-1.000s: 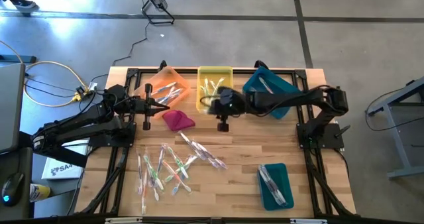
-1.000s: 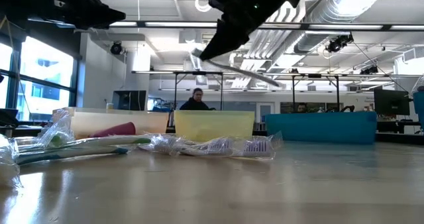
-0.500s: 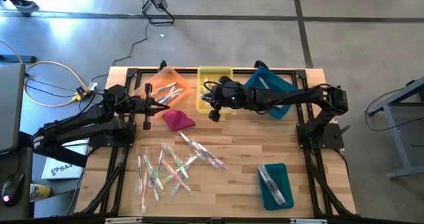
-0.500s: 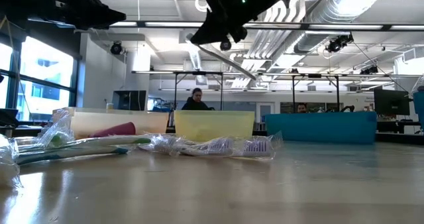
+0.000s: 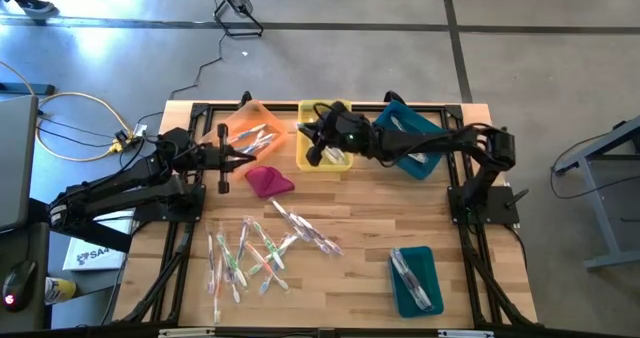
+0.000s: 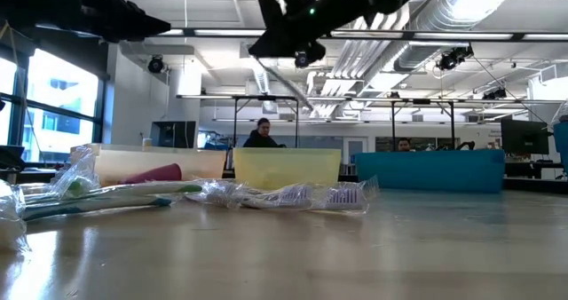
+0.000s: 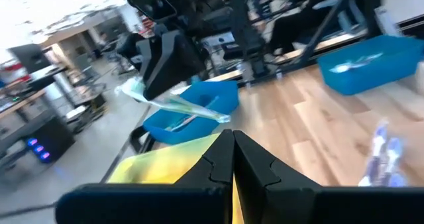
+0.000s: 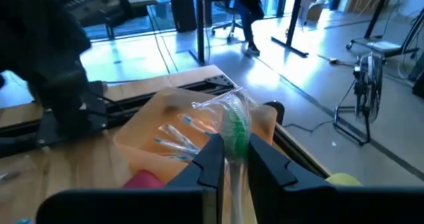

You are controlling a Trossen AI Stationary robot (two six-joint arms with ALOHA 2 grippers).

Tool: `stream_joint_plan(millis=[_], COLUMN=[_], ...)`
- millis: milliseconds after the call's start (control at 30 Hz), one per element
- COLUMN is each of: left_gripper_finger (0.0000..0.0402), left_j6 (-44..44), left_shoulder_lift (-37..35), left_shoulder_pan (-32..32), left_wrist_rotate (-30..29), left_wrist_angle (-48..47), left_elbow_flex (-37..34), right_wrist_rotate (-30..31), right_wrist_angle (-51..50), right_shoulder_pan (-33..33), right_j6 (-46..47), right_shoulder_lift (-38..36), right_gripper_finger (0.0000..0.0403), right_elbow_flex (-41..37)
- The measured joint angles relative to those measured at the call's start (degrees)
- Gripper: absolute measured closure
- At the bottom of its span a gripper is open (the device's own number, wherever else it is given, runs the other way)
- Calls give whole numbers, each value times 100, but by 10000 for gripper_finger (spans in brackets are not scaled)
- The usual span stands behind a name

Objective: Pick & Place Toothbrushes
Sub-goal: Put the green toothbrush into the yellow bin

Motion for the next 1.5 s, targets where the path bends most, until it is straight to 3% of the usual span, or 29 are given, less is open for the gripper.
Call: stream_joint_plan(millis=[500, 767, 1100, 1500], left_gripper_finger=[401, 401, 402, 402], left_j6=[-1, -1, 162, 362], left_shoulder_lift=[0, 59, 249, 262], left_shoulder_pan=[0, 0, 1, 0], left_wrist_rotate=[-1021, -1029, -1029, -1027], left_wrist_angle=[-189, -317, -314, -293], left_elbow_flex=[0, 0, 0, 0], right_wrist_rotate=[-1671, -1637, -1465, -1213], right_wrist_angle=[927, 863, 84, 295], right_shoulder_pan=[-1157, -1389, -1352, -1310], right_j6=[350, 686, 1121, 1490], right_shoulder_lift=[217, 216, 232, 719], right_gripper_finger=[367, 367, 368, 368], right_elbow_flex=[-2, -2, -2, -2])
